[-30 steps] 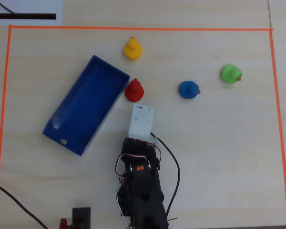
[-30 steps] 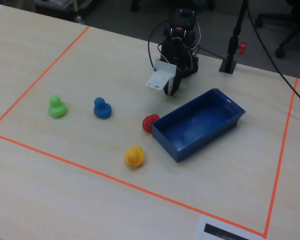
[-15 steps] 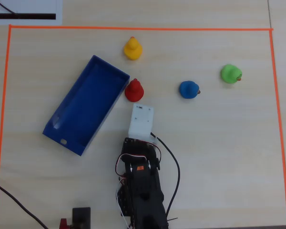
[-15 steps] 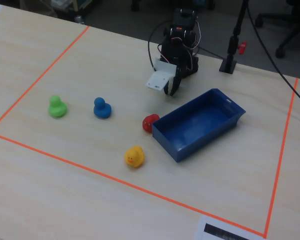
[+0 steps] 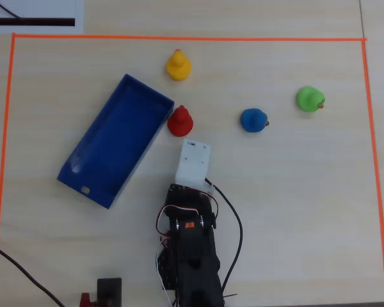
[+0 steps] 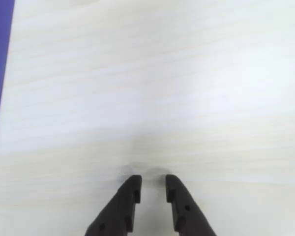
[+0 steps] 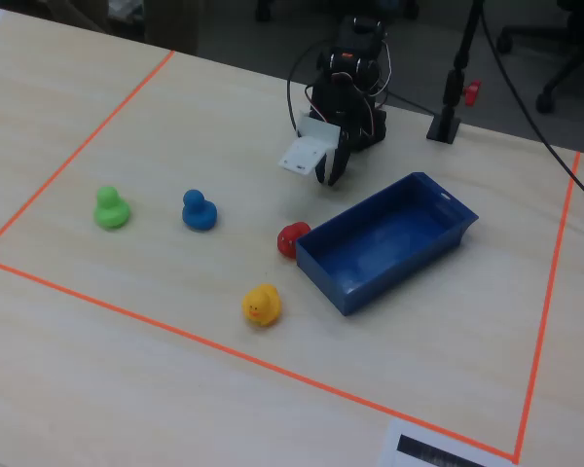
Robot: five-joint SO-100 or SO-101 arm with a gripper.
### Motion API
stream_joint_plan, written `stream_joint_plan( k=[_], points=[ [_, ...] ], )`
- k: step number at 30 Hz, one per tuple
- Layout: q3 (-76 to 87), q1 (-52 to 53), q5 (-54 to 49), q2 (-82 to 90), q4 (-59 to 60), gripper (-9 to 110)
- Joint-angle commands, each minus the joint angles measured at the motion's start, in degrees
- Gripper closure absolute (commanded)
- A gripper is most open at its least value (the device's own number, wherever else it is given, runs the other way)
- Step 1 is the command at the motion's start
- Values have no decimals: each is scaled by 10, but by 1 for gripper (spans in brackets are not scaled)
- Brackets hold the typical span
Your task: Grasp yellow duck and put it into box.
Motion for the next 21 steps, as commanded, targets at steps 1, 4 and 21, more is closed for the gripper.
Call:
stream_joint_plan(
  k=[1, 4, 21],
  points=[
    [-4, 2, 1, -1, 16, 97],
    [-4, 2, 1, -1, 16, 97],
    [-228, 28, -3, -235, -62, 86]
  ],
)
